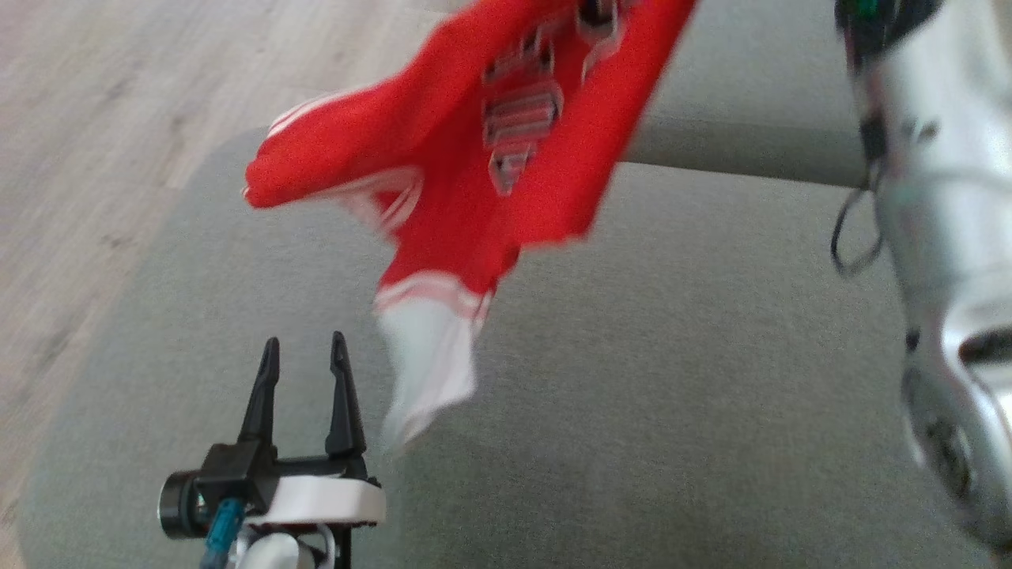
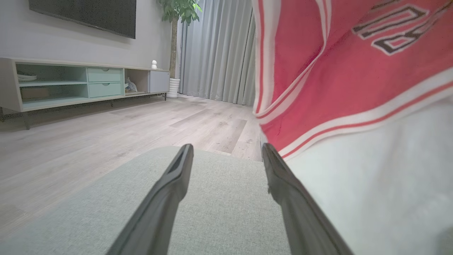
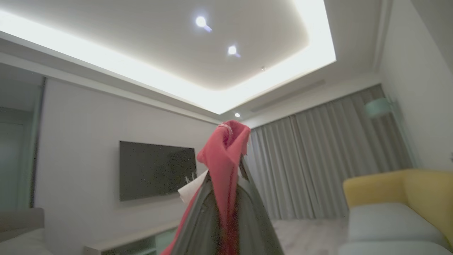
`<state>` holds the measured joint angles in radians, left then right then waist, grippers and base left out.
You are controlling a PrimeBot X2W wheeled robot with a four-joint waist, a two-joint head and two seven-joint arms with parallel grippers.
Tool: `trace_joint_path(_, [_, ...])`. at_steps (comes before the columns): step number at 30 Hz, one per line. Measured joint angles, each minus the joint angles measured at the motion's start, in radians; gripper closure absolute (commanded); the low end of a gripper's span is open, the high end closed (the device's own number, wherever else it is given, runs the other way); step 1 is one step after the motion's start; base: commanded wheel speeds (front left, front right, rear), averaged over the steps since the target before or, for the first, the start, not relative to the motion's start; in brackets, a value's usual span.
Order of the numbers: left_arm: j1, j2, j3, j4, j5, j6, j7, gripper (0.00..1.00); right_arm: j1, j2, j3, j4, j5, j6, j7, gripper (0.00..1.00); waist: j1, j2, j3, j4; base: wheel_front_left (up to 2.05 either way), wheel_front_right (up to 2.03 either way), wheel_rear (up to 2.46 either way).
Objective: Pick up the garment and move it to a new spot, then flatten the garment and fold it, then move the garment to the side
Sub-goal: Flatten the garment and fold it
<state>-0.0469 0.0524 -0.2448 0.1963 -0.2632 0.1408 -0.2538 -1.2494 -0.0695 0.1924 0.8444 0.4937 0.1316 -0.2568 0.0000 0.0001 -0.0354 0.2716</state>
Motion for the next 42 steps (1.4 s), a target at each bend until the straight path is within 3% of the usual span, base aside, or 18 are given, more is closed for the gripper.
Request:
trace_joint_path(7, [0.000,0.000,0.016,-0.004,0.000,-0.011,0.000,0.00,0.346,-0.008,-0.186,0.192,-0.189,0.000,0.001,1.00,0.0002,0.0000,0.020,-0.068,0.00,0.00,0.00])
trace_joint_path(11, [-0.007,0.000,0.015,-0.004,0.000,-0.018,0.000,0.00,0.518,-0.076,-0.365,0.283,-0.340,0.000,0.002,1.00,0.0002,0.0000,0.046,-0.100,0.00,0.00,0.00])
trace_joint_path(12, [-0.010,-0.001,0.012,-0.004,0.000,-0.019,0.000,0.00,0.537,-0.089,-0.411,0.291,-0.372,0.000,0.002,0.00,0.0002,0.0000,0.052,-0.107,0.00,0.00,0.00])
trace_joint_path(17, [-0.018,-0.001,0.004,0.001,0.000,-0.027,0.000,0.00,0.541,-0.062,-0.528,0.208,-0.526,0.000,0.002,0.00,0.0001,0.0000,0.067,-0.131,0.00,0.00,0.00])
trace_joint_path(21, [-0.022,-0.001,0.010,0.001,0.000,-0.028,0.000,0.00,0.547,0.011,-0.505,0.048,-0.595,0.000,0.002,0.00,0.0001,0.0000,0.069,-0.158,0.00,0.00,0.00])
trace_joint_path(25, [-0.042,-0.002,0.019,-0.003,0.000,-0.028,0.000,0.00,0.592,0.007,-0.337,-0.178,-0.439,0.000,0.001,0.00,0.0000,0.0000,0.067,-0.183,0.00,0.00,0.00])
trace_joint_path(29, [-0.054,-0.002,0.024,-0.014,0.000,-0.030,0.000,0.00,0.779,0.012,-0.202,-0.409,-0.337,0.000,0.001,0.00,0.0001,0.0000,0.064,-0.215,0.00,0.00,0.00])
trace_joint_path(36, [-0.054,-0.002,0.022,-0.016,0.000,-0.046,0.000,0.00,1.172,0.017,-0.176,-0.674,-0.214,0.000,0.001,0.00,-0.0001,0.0000,0.063,-0.269,0.00,0.00,0.00])
trace_joint_path(42, [-0.090,0.004,0.018,0.021,0.028,-0.113,0.000,0.00,1.244,0.022,-0.165,-0.737,-0.197,0.000,0.001,0.00,0.0000,0.0000,0.087,-0.321,0.00,0.00,0.00])
